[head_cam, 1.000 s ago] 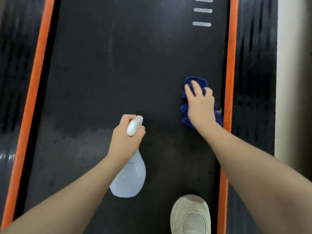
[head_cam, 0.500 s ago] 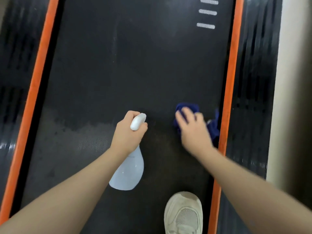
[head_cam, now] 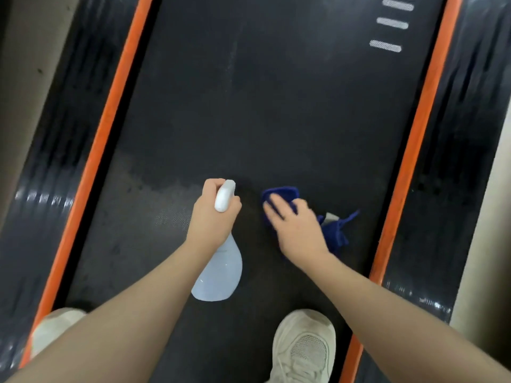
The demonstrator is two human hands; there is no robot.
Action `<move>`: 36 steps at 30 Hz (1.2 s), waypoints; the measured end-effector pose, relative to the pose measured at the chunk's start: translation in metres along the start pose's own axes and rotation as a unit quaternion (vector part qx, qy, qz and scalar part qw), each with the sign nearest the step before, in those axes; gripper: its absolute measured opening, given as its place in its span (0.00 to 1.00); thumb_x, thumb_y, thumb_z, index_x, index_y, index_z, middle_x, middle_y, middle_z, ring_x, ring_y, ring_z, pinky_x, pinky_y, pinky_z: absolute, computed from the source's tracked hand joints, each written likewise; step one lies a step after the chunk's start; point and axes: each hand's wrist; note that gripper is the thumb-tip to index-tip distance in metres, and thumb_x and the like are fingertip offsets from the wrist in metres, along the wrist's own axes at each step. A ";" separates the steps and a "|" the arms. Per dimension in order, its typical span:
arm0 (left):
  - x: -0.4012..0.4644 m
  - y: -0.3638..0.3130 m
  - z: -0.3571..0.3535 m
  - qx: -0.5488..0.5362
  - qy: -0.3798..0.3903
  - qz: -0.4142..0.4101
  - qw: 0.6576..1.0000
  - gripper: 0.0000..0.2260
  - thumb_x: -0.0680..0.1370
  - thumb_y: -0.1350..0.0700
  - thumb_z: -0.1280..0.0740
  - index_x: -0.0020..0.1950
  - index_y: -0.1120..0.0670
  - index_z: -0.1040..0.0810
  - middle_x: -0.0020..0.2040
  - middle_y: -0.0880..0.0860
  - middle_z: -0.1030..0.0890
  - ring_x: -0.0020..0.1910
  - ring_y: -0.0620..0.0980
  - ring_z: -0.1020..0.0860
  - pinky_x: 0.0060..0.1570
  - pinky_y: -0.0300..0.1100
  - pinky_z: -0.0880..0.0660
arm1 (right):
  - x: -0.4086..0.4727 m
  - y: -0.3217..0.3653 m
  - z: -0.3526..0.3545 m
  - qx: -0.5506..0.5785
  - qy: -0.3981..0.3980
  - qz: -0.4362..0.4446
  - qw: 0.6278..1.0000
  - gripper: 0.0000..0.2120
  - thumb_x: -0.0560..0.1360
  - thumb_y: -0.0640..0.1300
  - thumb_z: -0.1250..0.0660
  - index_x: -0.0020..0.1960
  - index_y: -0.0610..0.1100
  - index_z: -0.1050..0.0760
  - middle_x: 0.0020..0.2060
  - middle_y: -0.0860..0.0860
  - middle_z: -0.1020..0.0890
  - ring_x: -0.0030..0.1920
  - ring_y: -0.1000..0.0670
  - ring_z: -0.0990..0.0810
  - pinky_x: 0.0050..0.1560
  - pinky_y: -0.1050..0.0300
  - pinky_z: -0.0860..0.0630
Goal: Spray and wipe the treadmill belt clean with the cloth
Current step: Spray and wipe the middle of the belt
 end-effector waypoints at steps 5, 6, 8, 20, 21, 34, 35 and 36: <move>-0.004 0.002 0.004 0.039 0.010 -0.030 0.999 0.12 0.79 0.54 0.36 0.61 0.49 0.33 0.46 0.44 0.26 0.41 0.44 0.25 0.37 0.32 0.30 | 0.022 -0.040 0.002 -0.032 -0.043 -0.027 0.998 0.24 0.68 0.41 0.41 0.63 0.42 0.24 0.62 0.44 0.23 0.44 0.38 0.23 0.40 0.49 0.22; -0.002 0.001 0.005 0.047 0.015 -0.044 0.998 0.12 0.79 0.54 0.36 0.62 0.49 0.33 0.47 0.44 0.27 0.42 0.43 0.26 0.36 0.31 0.31 | 0.030 -0.052 0.004 -0.043 -0.070 -0.116 0.990 0.24 0.68 0.39 0.40 0.64 0.41 0.25 0.63 0.43 0.24 0.44 0.37 0.24 0.42 0.48 0.23; 0.003 0.005 0.006 0.051 0.016 -0.055 0.997 0.12 0.79 0.54 0.36 0.61 0.50 0.33 0.47 0.43 0.28 0.42 0.41 0.27 0.37 0.30 0.31 | 0.037 -0.050 0.004 -0.047 -0.083 -0.244 0.965 0.26 0.66 0.35 0.34 0.65 0.39 0.26 0.63 0.41 0.25 0.45 0.35 0.25 0.45 0.48 0.25; 0.009 0.049 0.061 0.091 0.017 -0.050 0.994 0.15 0.78 0.55 0.35 0.63 0.52 0.33 0.50 0.50 0.23 0.45 0.47 0.24 0.43 0.43 0.26 | 0.063 0.062 -0.003 -0.015 0.048 -0.045 0.998 0.30 0.58 0.41 0.24 0.61 0.44 0.23 0.61 0.45 0.23 0.43 0.38 0.24 0.36 0.51 0.25; 0.011 0.057 0.073 0.097 0.005 -0.047 0.994 0.14 0.78 0.55 0.36 0.63 0.51 0.33 0.49 0.49 0.24 0.44 0.47 0.24 0.41 0.40 0.27 | 0.070 0.055 0.002 -0.011 0.041 -0.114 0.993 0.32 0.62 0.41 0.25 0.65 0.44 0.26 0.65 0.44 0.26 0.47 0.37 0.24 0.41 0.49 0.25; 0.029 0.132 0.182 -0.035 -0.072 0.006 0.997 0.11 0.77 0.55 0.34 0.58 0.48 0.29 0.46 0.44 0.23 0.44 0.40 0.24 0.40 0.36 0.30 | 0.110 0.146 -0.004 -0.114 0.144 -0.086 0.979 0.25 0.73 0.40 0.49 0.70 0.47 0.31 0.67 0.43 0.29 0.49 0.39 0.25 0.42 0.52 0.26; 0.028 0.135 0.190 -0.048 -0.068 0.006 0.997 0.11 0.77 0.55 0.34 0.58 0.50 0.28 0.47 0.46 0.22 0.45 0.42 0.23 0.41 0.35 0.29 | 0.117 0.135 0.004 -0.129 0.144 -0.149 0.970 0.25 0.76 0.40 0.47 0.73 0.47 0.37 0.70 0.44 0.34 0.53 0.39 0.28 0.47 0.51 0.27; 0.028 0.141 0.198 -0.064 -0.080 0.001 0.995 0.09 0.77 0.56 0.35 0.57 0.53 0.27 0.47 0.50 0.22 0.47 0.46 0.22 0.41 0.35 0.30 | 0.120 0.127 0.010 -0.134 0.184 -0.162 0.960 0.26 0.77 0.41 0.46 0.75 0.48 0.43 0.72 0.45 0.39 0.57 0.39 0.31 0.52 0.50 0.29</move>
Point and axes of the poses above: each hand's wrist, its own x-axis towards the middle knuckle, its own z-axis out of the back of the hand, y = z × x
